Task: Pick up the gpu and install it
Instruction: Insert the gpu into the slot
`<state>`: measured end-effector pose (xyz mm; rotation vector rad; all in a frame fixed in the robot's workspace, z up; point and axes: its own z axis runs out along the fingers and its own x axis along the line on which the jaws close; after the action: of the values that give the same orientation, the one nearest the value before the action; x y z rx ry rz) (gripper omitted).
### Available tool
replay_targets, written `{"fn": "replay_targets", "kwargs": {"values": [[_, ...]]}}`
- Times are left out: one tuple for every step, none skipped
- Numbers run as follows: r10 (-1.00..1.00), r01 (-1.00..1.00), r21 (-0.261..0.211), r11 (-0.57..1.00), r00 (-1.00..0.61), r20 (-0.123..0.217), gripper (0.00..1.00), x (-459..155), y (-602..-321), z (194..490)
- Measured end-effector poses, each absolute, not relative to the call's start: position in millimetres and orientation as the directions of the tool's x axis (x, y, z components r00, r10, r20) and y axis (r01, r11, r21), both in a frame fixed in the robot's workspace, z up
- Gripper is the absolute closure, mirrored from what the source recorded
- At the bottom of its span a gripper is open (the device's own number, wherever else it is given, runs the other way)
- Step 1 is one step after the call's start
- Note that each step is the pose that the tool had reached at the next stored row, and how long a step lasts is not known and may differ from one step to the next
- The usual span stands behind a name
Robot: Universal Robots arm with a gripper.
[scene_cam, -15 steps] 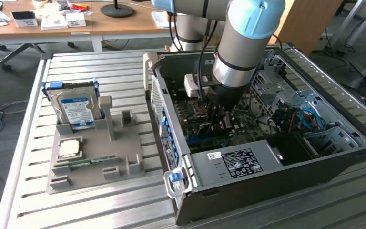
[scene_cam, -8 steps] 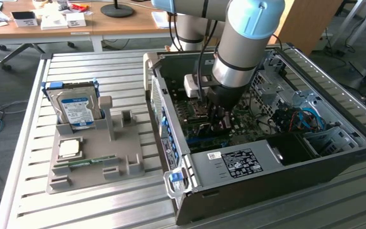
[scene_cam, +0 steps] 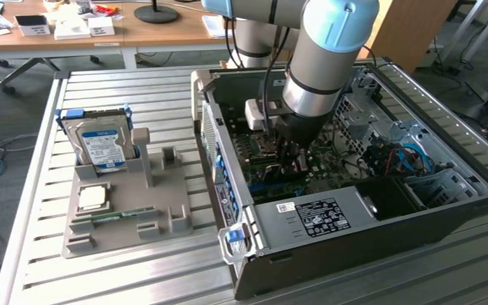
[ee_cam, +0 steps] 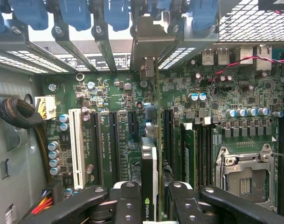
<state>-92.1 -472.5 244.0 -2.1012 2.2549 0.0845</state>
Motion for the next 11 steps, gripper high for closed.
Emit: {"fn": "replay_targets", "kwargs": {"values": [[-0.994,-0.997,0.000,0.073,-0.073,-0.080,0.73,-92.1,-472.5,244.0],[-0.994,-0.997,0.000,0.077,-0.077,-0.080,0.73,-92.2,-472.5,244.0],[-0.994,-0.997,0.000,0.080,-0.080,-0.080,0.73,-92.2,-472.5,244.0],[-0.993,-0.996,0.000,0.085,-0.084,-0.080,0.73,-92.2,-472.5,244.0],[-0.993,-0.996,0.000,0.087,-0.087,-0.080,0.73,-92.2,-472.5,244.0],[-0.993,-0.996,0.000,0.088,-0.088,-0.080,0.73,-92.2,-472.5,244.0],[-0.993,-0.996,0.000,0.088,-0.088,-0.080,0.73,-92.2,-472.5,244.0],[-0.993,-0.996,0.000,0.088,-0.088,-0.080,0.73,-92.2,-472.5,244.0],[-0.993,-0.996,0.000,0.088,-0.088,-0.080,0.73,-92.2,-472.5,244.0],[-0.993,-0.996,0.000,0.088,-0.088,-0.080,0.73,-92.2,-472.5,243.9],[-0.993,-0.996,0.000,0.088,-0.088,-0.080,0.73,-92.2,-472.6,243.7]]}}
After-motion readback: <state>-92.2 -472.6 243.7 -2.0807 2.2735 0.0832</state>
